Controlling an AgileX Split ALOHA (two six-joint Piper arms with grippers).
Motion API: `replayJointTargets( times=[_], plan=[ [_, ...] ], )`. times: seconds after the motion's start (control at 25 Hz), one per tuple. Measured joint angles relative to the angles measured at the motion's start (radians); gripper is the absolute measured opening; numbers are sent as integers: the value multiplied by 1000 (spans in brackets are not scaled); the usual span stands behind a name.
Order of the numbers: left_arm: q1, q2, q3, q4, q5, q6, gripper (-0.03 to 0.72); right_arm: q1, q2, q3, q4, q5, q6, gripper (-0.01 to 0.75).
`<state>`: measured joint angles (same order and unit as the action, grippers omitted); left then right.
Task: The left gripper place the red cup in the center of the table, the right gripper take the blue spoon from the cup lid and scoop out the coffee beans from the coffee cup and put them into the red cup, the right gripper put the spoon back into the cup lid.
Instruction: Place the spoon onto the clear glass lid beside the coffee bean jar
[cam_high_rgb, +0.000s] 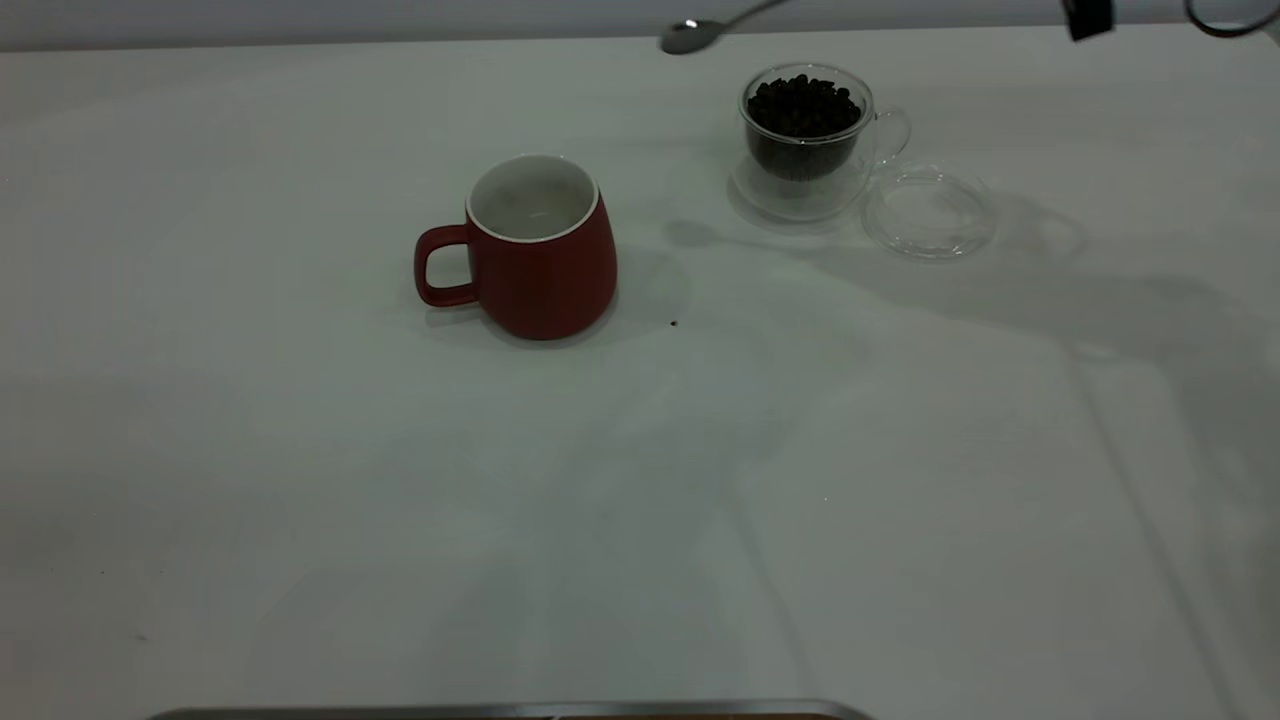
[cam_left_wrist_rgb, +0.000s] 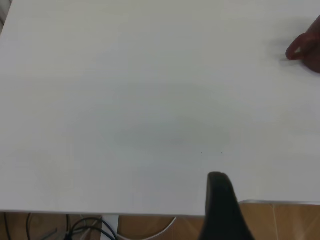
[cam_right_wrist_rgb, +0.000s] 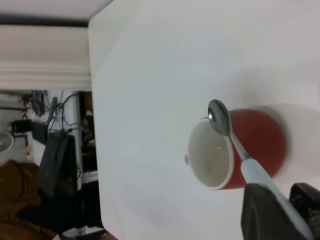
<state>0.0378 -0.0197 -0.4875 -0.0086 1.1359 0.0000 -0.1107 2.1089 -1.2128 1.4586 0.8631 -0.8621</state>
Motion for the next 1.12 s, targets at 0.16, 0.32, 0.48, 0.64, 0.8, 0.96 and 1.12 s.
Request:
replayJointTargets(
  times=[0.16, 0.32, 0.48, 0.64, 0.8, 0.96, 1.12],
  plan=[
    [0, 0, 0, 0, 0, 0, 537, -49, 0, 10, -7, 0, 2, 114],
    [0, 0, 0, 0, 0, 0, 537, -89, 0, 10, -22, 5, 4, 114],
    [0, 0, 0, 0, 0, 0, 537, -145, 0, 10, -29, 45, 5, 114],
    [0, 0, 0, 0, 0, 0, 537, -194, 0, 10, -58, 58, 21, 114],
    [0, 0, 0, 0, 0, 0, 537, -220, 0, 10, -104, 57, 57, 114],
    [0, 0, 0, 0, 0, 0, 537, -239, 0, 10, -145, 32, 97, 114],
    [0, 0, 0, 0, 0, 0, 537, -241, 0, 10, -202, -1, 151, 114]
  ],
)
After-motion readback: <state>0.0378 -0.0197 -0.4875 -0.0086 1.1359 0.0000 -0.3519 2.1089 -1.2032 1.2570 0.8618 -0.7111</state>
